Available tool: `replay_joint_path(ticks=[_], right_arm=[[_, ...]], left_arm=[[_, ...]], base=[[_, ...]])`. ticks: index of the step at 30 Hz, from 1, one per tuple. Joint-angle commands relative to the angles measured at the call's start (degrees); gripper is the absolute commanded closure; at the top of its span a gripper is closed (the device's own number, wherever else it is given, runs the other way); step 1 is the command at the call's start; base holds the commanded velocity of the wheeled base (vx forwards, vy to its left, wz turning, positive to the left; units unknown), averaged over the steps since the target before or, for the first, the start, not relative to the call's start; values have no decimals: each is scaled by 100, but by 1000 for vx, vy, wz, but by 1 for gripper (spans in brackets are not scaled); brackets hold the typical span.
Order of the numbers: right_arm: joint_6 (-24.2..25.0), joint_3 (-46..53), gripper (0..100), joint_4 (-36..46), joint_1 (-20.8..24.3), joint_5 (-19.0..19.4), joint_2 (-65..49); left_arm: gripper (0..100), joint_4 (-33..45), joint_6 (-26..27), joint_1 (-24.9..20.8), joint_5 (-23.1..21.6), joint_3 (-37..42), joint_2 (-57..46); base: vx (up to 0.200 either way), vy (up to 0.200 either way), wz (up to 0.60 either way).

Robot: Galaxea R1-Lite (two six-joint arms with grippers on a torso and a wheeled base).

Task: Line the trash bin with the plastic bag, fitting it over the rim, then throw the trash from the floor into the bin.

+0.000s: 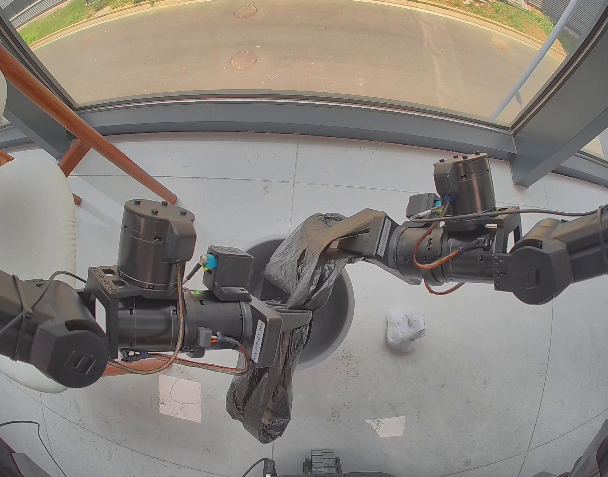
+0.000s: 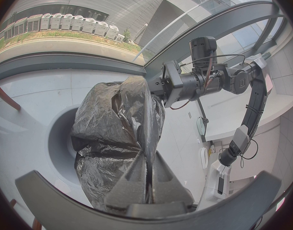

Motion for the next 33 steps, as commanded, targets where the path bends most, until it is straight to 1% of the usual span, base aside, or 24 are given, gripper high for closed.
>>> replay_joint_path(ticks=[1, 4, 5, 6, 7, 8, 10, 11, 12, 13, 21, 25, 26, 28, 33], right_arm=[[-72, -38, 100, -500, -13, -82, 498], [-415, -126, 100, -764, -48, -82, 753], [-441, -126, 100, -772, -57, -82, 762], [-714, -143, 100, -834, -75, -73, 823], [-810, -143, 100, -851, -101, -73, 832], [-1083, -152, 100, -878, -162, -20, 885], [-1127, -152, 100, -887, -171, -20, 893], [-1461, -213, 100, -1027, -250, -12, 990], [-1470, -213, 100, -1036, -259, -12, 990], [-1575, -293, 100, -1168, -312, -3, 1016], [-1584, -257, 100, -1185, -356, 15, 955], [-1593, -213, 100, -1159, -356, 6, 911], [-1593, -205, 100, -1142, -356, 6, 893], [-1601, -196, 100, -1133, -338, -12, 885], [-1601, -126, 100, -1142, -321, -73, 867]], left_arm=[[100, -1, -12, 22, 15, -51, 240], [100, -10, -4, 22, 24, -69, 469], [100, -10, -4, 22, 24, -69, 478], [100, -10, -4, 30, 24, -113, 592], [100, -10, -4, 30, 32, -121, 645], [100, -10, -4, 39, 32, -174, 812], [100, -10, 5, 39, 32, -183, 838], [100, -10, 14, 136, 32, -288, 979], [100, -10, 14, 136, 32, -297, 988], [0, -10, 5, 162, 32, -447, 1014], [0, -10, -12, 189, 68, -534, 1014], [0, -10, -39, 180, 428, -587, 1207], [0, -10, -39, 162, 454, -596, 1225], [0, -1, -21, 101, 533, -640, 1260], [0, -1, -56, -295, 595, -1009, 1647]], base=[[0, 0, 0], [0, 0, 0], [0, 0, 0], [0, 0, 0], [0, 0, 0], [0, 0, 0], [0, 0, 0], [0, 0, 0], [0, 0, 0], [0, 0, 0], [0, 0, 0], [0, 0, 0], [0, 0, 0], [0, 0, 0], [0, 0, 0]])
